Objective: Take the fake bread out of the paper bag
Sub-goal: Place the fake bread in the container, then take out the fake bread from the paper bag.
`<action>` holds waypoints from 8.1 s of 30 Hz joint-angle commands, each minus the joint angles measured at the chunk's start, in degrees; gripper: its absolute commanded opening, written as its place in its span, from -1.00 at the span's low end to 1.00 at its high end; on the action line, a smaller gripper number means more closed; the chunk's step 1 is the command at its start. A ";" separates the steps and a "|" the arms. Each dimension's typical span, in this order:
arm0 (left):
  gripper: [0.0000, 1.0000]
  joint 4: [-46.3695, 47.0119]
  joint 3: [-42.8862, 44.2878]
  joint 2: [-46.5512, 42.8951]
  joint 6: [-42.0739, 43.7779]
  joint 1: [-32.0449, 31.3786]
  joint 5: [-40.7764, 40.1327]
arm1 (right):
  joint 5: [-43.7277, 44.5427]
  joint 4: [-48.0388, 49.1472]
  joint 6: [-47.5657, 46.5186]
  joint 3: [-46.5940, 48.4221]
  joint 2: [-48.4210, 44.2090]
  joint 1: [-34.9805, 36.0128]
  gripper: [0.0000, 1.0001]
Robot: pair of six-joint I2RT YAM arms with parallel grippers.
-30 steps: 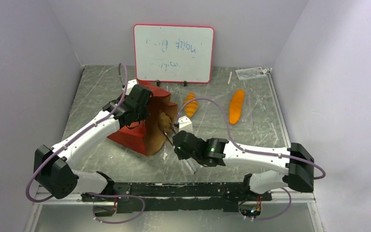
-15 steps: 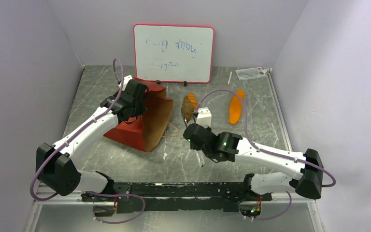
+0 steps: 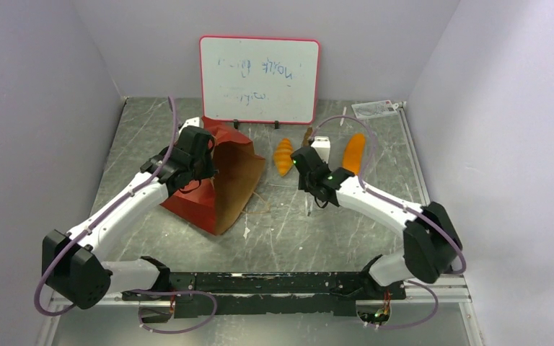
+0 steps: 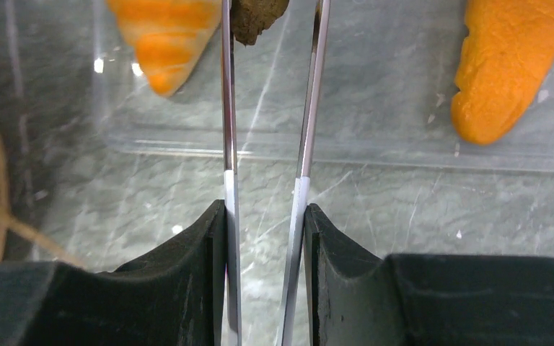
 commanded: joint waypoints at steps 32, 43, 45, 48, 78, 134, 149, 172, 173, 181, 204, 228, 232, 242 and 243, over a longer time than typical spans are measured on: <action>-0.86 6.03 -4.88 -6.24 1.25 0.34 6.50 | -12.31 11.46 -3.92 0.66 13.80 -11.48 0.00; -0.86 5.79 -3.94 -5.17 1.09 0.34 6.34 | -12.60 10.55 -3.03 -1.47 10.86 -11.46 0.03; -0.86 5.93 -3.66 -4.91 1.08 0.38 6.38 | -12.72 10.40 -2.94 -2.16 10.07 -11.46 0.03; -0.86 6.10 -3.31 -4.34 1.06 0.34 6.41 | -13.02 10.06 -2.85 -3.12 8.81 -11.37 0.05; -0.86 7.87 -3.65 -2.25 0.80 0.34 7.65 | -13.36 11.74 -2.46 -6.88 9.95 -10.72 0.15; -0.86 10.46 -6.66 -4.09 2.75 0.36 8.23 | -6.09 5.38 3.35 -6.41 3.09 -2.10 -0.08; -0.86 9.49 -7.36 -5.32 3.11 0.34 9.62 | -8.44 7.14 3.89 -8.86 5.35 -3.46 0.07; -0.86 11.34 -10.09 -7.29 3.54 0.36 9.94 | -9.24 0.56 9.16 -14.55 -5.25 0.70 0.06; -0.86 11.38 -10.14 -7.41 3.66 0.34 9.89 | -9.14 0.17 9.50 -14.64 -5.66 1.13 0.05; -0.86 11.40 -9.85 -7.04 4.66 0.40 10.02 | -7.25 -3.26 12.02 -14.22 -9.03 4.38 -0.04; -0.86 4.48 -1.78 -8.39 10.36 2.75 12.26 | -2.50 -18.05 14.44 -6.12 -25.56 22.48 -0.55; -0.86 2.91 -4.19 -11.56 10.37 2.78 14.52 | -14.45 -20.19 7.96 9.51 -27.09 24.00 -0.64; -0.86 3.09 -4.21 -11.73 10.42 2.80 15.37 | -16.24 -16.71 7.76 9.09 -24.98 24.38 -0.64; -0.86 3.13 -5.28 -13.13 9.90 2.72 18.76 | -17.72 -1.50 10.05 5.19 -15.04 24.88 -0.63; -0.86 3.13 -5.36 -13.34 9.82 2.76 18.93 | -17.83 0.19 10.41 4.75 -13.74 24.91 -0.62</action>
